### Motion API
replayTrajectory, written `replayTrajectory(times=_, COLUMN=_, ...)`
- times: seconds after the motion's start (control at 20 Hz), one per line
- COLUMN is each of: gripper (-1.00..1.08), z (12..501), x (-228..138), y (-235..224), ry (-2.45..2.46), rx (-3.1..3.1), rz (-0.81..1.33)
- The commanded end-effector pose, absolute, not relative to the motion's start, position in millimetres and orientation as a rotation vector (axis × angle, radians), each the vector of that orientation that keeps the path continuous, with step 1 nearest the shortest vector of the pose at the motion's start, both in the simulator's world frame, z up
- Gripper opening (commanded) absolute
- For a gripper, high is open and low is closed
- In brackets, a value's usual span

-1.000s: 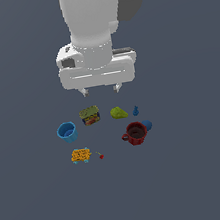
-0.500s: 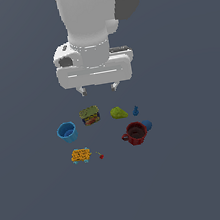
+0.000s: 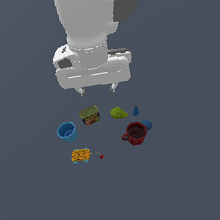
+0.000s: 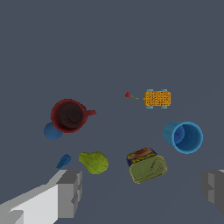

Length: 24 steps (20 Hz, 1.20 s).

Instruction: Pick up a designated object from a clutter of objects.

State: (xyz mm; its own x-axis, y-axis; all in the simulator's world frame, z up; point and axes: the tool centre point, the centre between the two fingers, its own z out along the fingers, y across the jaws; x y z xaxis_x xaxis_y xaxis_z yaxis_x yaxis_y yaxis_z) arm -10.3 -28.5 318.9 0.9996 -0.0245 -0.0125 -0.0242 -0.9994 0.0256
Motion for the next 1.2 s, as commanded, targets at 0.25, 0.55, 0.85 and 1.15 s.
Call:
replayTrajectory(times=0.25, gripper=1.0, z=297, x=-14, y=-37, ry=-0.201, rx=3.115, rz=-0.018)
replayTrajectory(times=0.55, gripper=1.0, z=268, x=-22, y=-49, ry=-0.432, rx=3.098, rz=-0.015)
replayTrajectory(times=0.85, gripper=1.0, z=232, x=-36, y=-63, ry=-0.725, rx=3.05, rz=-0.012)
replayTrajectory(times=1.15, gripper=1.0, z=197, x=-53, y=-77, ry=-1.017, rx=2.971, rz=-0.01)
